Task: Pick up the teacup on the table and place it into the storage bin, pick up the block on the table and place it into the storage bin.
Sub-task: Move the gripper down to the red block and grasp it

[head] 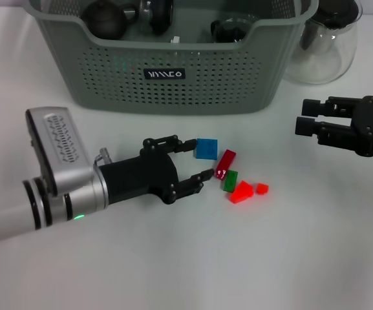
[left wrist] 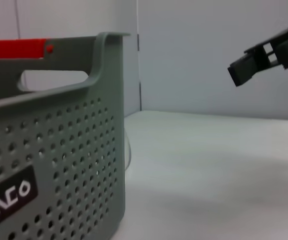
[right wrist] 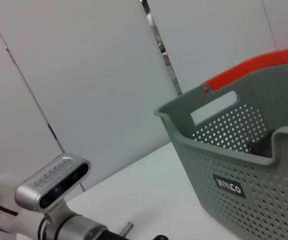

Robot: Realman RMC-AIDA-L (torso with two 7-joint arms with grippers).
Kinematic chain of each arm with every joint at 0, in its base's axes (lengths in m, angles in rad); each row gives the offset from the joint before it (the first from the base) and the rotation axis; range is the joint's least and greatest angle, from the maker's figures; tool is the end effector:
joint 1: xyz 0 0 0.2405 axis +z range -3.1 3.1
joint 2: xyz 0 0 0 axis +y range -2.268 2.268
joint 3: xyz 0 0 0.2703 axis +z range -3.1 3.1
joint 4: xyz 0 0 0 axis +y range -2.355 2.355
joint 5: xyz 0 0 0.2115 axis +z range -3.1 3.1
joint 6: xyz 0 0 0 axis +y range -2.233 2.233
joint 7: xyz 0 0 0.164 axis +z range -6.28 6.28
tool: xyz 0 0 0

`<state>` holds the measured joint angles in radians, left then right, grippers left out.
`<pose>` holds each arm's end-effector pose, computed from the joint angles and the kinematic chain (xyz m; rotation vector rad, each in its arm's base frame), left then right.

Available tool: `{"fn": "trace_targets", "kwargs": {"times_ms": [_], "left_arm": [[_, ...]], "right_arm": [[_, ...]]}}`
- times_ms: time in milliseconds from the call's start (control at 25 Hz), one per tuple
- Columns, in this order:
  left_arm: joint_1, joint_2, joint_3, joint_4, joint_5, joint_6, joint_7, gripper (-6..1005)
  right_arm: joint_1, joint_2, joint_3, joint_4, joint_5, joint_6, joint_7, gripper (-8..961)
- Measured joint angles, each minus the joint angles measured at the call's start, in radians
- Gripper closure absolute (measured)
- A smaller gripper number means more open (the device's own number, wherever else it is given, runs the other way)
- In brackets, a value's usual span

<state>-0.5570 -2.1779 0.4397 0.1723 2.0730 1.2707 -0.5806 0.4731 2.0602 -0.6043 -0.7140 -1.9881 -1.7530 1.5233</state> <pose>-0.2757 0.3032 -0.1373 -2.6265 -0.2592 -0.6475 0.2695 0.3187 0.0054 -2.7254 0.7966 0.8723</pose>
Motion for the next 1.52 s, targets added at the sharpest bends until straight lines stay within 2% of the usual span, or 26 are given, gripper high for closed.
{"fn": "trace_targets", "kwargs": {"times_ms": [240, 480, 760, 1000, 1160, 1360, 1520], "left_arm": [[-0.061, 0.005, 0.008, -0.006, 0.011, -0.077, -0.089, 390], [-0.065, 0.001, 0.006, -0.015, 0.004, -0.08, -0.08, 379], [-0.008, 0.005, 0.009, -0.009, 0.01, 0.006, -0.035, 381], [0.087, 0.01, 0.009, 0.112, 0.013, 0.2, -0.089, 383], [0.13, 0.011, 0.002, 0.19, 0.012, 0.316, -0.15, 385], [0.175, 0.012, -0.018, 0.282, 0.004, 0.406, -0.226, 385], [0.201, 0.017, -0.051, 0.32, 0.003, 0.443, -0.263, 385]], "right_arm": [[0.008, -0.001, 0.0, 0.001, 0.0, 0.002, 0.013, 419], [0.008, 0.0, 0.0, 0.001, 0.0, 0.003, 0.02, 418], [0.011, 0.0, 0.0, 0.0, -0.01, 0.006, 0.02, 418], [0.028, 0.0, -0.007, -0.033, -0.095, -0.018, 0.02, 418], [0.057, 0.003, -0.055, -0.143, -0.198, -0.093, 0.067, 418], [0.111, 0.013, -0.175, -0.388, -0.308, -0.165, 0.296, 418], [0.183, 0.017, -0.295, -0.49, -0.406, -0.178, 0.46, 418]]}}
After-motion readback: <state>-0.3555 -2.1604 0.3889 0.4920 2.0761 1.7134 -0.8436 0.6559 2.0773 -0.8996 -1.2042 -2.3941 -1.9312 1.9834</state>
